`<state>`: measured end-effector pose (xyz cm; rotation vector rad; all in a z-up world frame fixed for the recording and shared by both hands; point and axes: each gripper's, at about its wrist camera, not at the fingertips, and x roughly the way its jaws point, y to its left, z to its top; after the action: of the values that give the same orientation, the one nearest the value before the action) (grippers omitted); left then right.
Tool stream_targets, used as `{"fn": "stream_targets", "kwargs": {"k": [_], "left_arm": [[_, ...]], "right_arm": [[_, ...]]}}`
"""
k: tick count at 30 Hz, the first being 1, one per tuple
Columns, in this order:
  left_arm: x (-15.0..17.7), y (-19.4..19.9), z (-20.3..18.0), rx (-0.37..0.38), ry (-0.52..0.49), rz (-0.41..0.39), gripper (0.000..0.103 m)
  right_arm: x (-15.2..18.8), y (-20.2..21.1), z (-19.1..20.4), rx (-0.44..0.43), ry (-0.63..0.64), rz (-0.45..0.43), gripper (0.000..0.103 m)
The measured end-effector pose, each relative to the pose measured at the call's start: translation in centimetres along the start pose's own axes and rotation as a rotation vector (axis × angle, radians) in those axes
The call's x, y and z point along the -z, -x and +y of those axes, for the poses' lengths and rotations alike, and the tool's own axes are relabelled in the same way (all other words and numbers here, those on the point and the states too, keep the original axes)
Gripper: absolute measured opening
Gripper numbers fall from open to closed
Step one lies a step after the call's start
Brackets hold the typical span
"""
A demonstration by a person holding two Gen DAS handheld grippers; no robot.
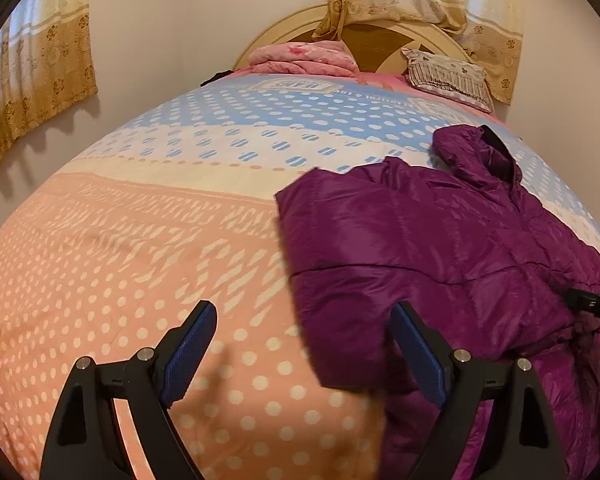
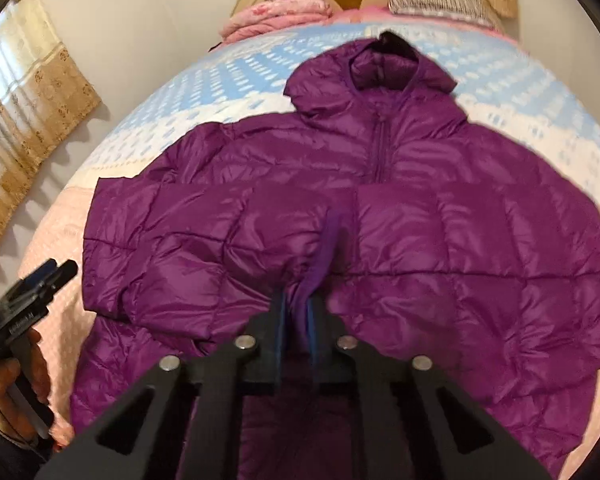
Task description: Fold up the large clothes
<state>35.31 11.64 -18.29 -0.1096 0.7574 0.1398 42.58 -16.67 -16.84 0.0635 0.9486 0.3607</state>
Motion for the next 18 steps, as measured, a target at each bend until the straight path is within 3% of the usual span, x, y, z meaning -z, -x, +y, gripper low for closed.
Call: {"fn": "stream_targets", "kwargs": {"k": [8,18], "left_arm": [[-0.5,0.5,0.5,-0.009,0.013,-0.017,0.089],[-1.4,0.5,-2.8,-0.001,-0.056,-0.021,0.089]], "right_arm": [[1.4,6.6,-4.1,0.121,-0.004,-0.130,0.007],[3.9,7.9,-10.8,0.242,-0.123,-0.123,0.007]]}}
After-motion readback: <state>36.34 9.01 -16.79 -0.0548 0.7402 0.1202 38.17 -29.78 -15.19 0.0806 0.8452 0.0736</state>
